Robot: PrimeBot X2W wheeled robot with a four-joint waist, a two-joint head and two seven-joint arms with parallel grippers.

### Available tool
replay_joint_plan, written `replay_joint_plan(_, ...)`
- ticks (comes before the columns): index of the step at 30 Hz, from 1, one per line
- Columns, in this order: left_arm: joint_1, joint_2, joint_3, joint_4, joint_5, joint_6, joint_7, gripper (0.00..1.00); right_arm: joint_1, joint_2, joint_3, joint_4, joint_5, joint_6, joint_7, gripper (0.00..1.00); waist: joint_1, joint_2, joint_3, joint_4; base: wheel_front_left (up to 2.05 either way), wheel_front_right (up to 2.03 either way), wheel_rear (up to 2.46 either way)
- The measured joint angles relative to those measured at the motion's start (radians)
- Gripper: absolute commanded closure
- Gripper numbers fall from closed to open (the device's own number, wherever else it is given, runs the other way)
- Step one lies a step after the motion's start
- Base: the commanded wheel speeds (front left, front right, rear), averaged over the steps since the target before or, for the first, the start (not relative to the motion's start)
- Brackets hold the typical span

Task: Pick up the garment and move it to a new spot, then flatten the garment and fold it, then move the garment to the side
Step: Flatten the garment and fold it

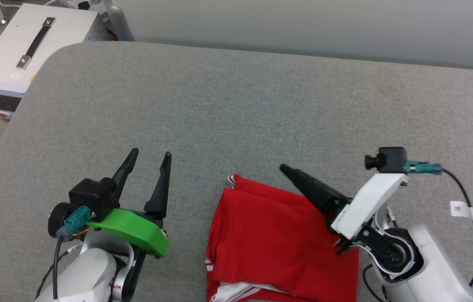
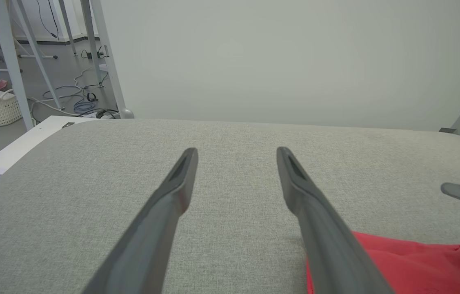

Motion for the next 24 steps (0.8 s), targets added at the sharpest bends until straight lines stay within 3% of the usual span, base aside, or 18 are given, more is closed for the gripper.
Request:
replay_joint_plan(6, 0.037, 0.008, 0.022, -0.004, 0.002, 0.018, 0.0, 0.0, 0.037, -0.022, -0.149, -0.017, -0.275, 0.0, -0.166, 0.0, 0.0, 0.0, -0.042, -0.023, 0.0, 0.0, 0.0)
replay_joint_plan(16, 0.091, 0.023, 0.054, -0.008, 0.002, 0.053, -0.001, 0.0, 0.166, -0.008, -0.379, -0.143, -0.712, 0.0, -0.231, 0.0, 0.0, 0.0, -0.097, -0.078, 0.0, 0.0, 0.0)
replay_joint_plan(24, 0.109, 0.022, 0.072, -0.003, 0.011, 0.07, -0.001, 0.0, 0.257, 0.017, -0.455, -0.261, -0.907, 0.0, -0.311, 0.0, 0.0, 0.0, -0.127, -0.116, 0.0, 0.0, 0.0)
